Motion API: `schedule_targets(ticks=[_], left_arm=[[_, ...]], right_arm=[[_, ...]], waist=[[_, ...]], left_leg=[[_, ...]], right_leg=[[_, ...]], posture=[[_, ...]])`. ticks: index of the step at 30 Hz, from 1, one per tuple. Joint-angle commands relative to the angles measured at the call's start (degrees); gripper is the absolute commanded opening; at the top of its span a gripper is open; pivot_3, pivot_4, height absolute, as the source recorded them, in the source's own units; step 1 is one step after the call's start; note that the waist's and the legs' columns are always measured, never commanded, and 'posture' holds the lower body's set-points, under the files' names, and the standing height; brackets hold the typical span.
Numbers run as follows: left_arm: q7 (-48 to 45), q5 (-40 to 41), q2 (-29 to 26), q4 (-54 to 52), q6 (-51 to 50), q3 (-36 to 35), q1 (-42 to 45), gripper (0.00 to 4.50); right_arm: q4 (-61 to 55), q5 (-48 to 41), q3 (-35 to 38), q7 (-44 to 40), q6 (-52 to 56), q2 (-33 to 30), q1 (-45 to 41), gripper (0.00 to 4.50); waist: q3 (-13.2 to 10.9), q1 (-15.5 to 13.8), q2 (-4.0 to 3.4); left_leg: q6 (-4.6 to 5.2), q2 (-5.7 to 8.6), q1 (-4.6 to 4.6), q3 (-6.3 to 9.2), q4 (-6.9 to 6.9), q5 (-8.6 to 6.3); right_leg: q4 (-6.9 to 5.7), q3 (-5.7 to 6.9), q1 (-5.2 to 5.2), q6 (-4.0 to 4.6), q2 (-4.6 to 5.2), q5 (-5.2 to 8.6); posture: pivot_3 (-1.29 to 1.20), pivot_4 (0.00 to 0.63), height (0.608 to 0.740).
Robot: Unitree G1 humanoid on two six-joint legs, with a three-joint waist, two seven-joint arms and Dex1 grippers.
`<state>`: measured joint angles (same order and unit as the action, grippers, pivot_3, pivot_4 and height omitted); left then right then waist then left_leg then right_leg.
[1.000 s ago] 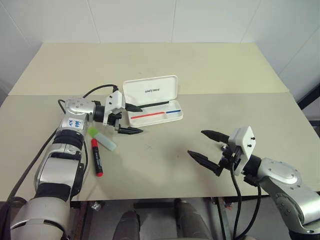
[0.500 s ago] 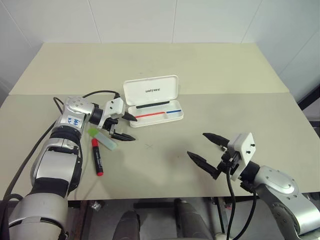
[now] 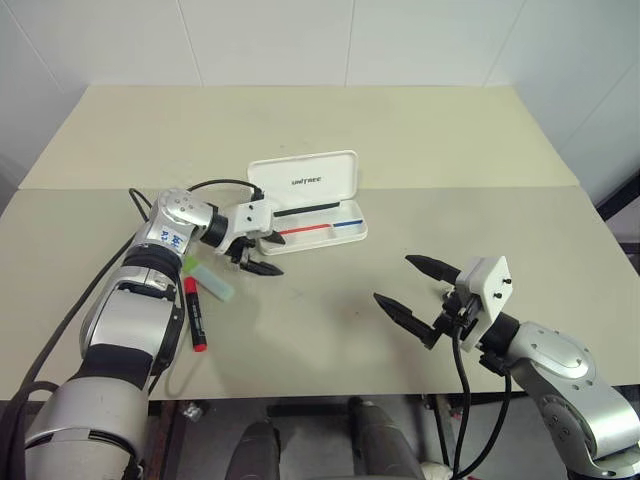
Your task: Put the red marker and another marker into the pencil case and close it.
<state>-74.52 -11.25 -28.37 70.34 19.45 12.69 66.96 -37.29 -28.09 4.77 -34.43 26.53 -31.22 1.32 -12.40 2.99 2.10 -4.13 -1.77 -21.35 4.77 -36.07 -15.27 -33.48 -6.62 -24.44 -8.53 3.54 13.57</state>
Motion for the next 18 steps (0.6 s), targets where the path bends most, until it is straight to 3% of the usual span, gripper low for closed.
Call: schedule_targets(ticks=[1, 8, 14, 18], left_arm=[[1.2, -0.8, 0.1, 0.4, -0.6, 0.1, 0.9, 2.2], [2.9, 0.6, 0.7, -0.4, 1.0, -1.7, 0.5, 0.01], [0.2, 3.4, -0.3, -3.2, 6.8, -3.7, -1.2, 0.01], [-1.6, 5.6, -1.4, -8.0, 8.0, -5.1, -3.7, 0.01]], right_arm=[[-0.3, -0.6, 0.7, -1.0, -0.9, -0.8, -0.9, 4.5], [1.4, -1.2, 1.5, -2.8, -0.8, -2.1, -2.5, 4.5], [3.7, -2.7, 3.3, -6.3, -1.1, -4.3, -3.7, 4.5], [4.8, -5.6, 5.8, -10.6, -1.5, -6.6, -3.0, 4.5]], waist=[[0.0, 0.0, 0.0], [0.0, -0.2, 0.0], [0.0, -0.3, 0.01], [0.0, -0.5, 0.0]], left_leg=[[0.0, 0.0, 0.01, 0.0, 0.01, 0.0], [0.0, 0.0, 0.02, 0.0, 0.02, 0.0], [0.02, 0.0, -0.03, 0.0, -0.03, 0.04], [0.03, 0.0, -0.04, 0.0, 0.05, 0.03]], right_leg=[[0.0, 0.0, 0.0, 0.02, 0.0, 0.01], [-0.02, 0.0, 0.01, -0.1, 0.0, -0.05], [0.07, 0.0, 0.04, 0.15, 0.0, -0.03], [0.03, 0.0, 0.0, -0.15, 0.0, -0.14]], posture=[[0.0, 0.15, 0.74], [0.0, 0.15, 0.74], [0.0, 0.15, 0.74], [0.0, 0.15, 0.74]])
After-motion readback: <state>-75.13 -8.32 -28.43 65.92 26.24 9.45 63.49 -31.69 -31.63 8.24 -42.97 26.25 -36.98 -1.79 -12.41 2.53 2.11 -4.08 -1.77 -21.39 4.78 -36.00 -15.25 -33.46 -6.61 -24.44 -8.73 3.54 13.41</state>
